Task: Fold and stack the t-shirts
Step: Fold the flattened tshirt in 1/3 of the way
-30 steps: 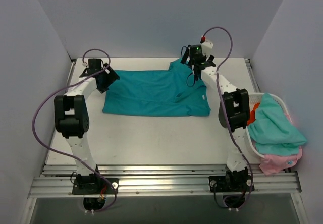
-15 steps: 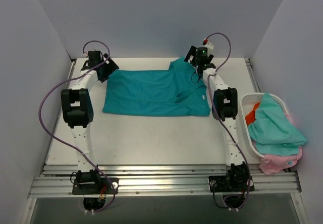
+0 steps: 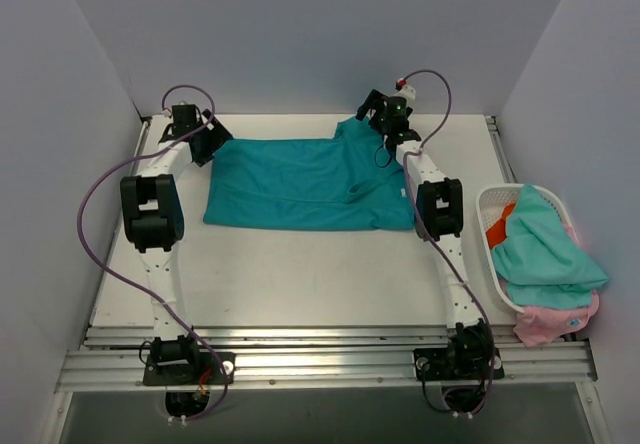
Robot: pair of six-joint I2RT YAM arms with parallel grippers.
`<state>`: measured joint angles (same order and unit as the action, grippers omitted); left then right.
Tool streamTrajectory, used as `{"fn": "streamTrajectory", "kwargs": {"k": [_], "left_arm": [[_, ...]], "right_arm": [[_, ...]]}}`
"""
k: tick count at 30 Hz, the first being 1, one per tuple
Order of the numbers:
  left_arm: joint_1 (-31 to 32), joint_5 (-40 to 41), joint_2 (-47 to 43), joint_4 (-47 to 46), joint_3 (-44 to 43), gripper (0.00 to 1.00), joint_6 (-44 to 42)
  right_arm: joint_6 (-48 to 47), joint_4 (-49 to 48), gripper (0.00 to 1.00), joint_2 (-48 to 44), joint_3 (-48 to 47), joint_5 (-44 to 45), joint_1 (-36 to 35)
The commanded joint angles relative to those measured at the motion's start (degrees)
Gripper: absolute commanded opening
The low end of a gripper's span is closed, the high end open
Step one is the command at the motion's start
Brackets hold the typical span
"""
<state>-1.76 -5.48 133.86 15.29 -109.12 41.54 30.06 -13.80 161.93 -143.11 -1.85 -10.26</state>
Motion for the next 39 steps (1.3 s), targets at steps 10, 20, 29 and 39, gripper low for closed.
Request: {"fn": "streamTrajectory", "kwargs": {"k": [10, 20, 29, 39], "left_arm": [[-0.26, -2.52, -7.91, -7.02, 7.34, 0.94, 0.73], [-0.70, -4.01, -8.44, -8.43, 9.36, 0.94, 0.21], [-0.79, -2.97, -10.37, -9.32, 11.39, 0.94, 0.39], [-0.26, -0.06, -20.29, -13.26, 20.86, 0.94, 1.00]], "right_arm": [[0.52, -2.02, 0.99, 2.78, -4.28, -2.02, -2.83], [-3.43, 1.94, 1.00, 1.11, -2.18, 12.04, -2.57], [-3.78, 2.82, 0.99, -0.56, 0.28, 11.43, -2.39], [-10.55, -13.69, 0.98, -24.17, 27.50, 17.73, -7.05]]}}
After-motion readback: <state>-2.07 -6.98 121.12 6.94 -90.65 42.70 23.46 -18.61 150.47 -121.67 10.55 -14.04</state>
